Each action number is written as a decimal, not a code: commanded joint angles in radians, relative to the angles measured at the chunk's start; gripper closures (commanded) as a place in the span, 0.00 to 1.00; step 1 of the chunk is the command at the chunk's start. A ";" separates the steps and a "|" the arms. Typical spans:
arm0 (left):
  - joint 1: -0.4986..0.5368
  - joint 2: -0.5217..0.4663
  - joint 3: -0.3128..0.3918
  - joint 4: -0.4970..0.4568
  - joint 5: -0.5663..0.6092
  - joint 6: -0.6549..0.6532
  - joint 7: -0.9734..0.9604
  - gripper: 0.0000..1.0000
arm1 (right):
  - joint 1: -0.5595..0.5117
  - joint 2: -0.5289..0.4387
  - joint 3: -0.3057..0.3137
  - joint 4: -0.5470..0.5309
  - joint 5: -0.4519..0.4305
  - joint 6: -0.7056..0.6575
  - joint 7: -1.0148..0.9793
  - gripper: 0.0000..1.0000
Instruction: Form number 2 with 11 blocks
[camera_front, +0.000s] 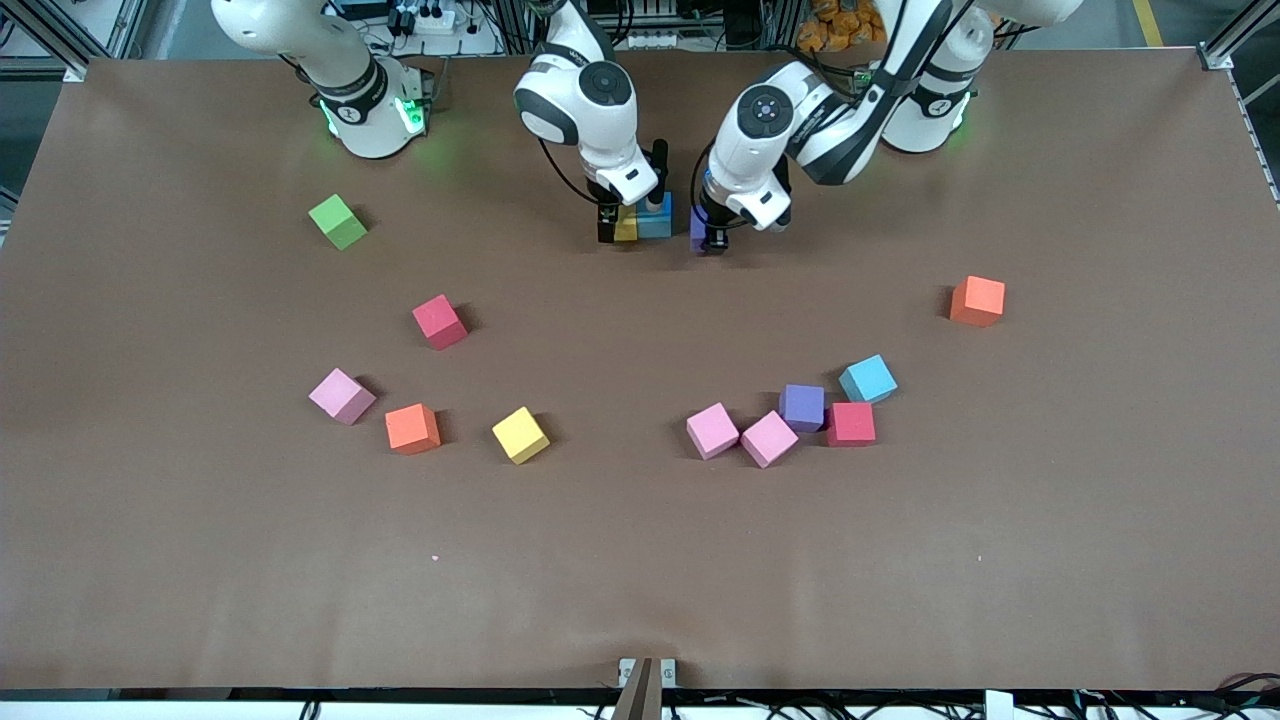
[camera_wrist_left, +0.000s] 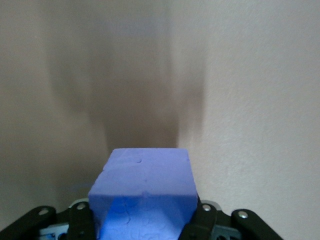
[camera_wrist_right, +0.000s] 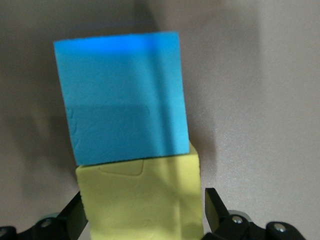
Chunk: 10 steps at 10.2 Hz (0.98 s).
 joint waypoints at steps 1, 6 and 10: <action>-0.005 0.025 -0.001 0.010 0.007 0.034 -0.024 0.79 | 0.014 -0.077 -0.010 0.002 -0.006 -0.090 0.019 0.00; -0.059 0.074 -0.001 0.006 0.007 0.119 -0.084 0.80 | -0.145 -0.279 -0.016 -0.007 -0.008 -0.293 -0.025 0.00; -0.067 0.069 -0.001 -0.013 0.007 0.119 -0.090 0.81 | -0.496 -0.334 -0.017 0.032 0.002 -0.342 -0.156 0.00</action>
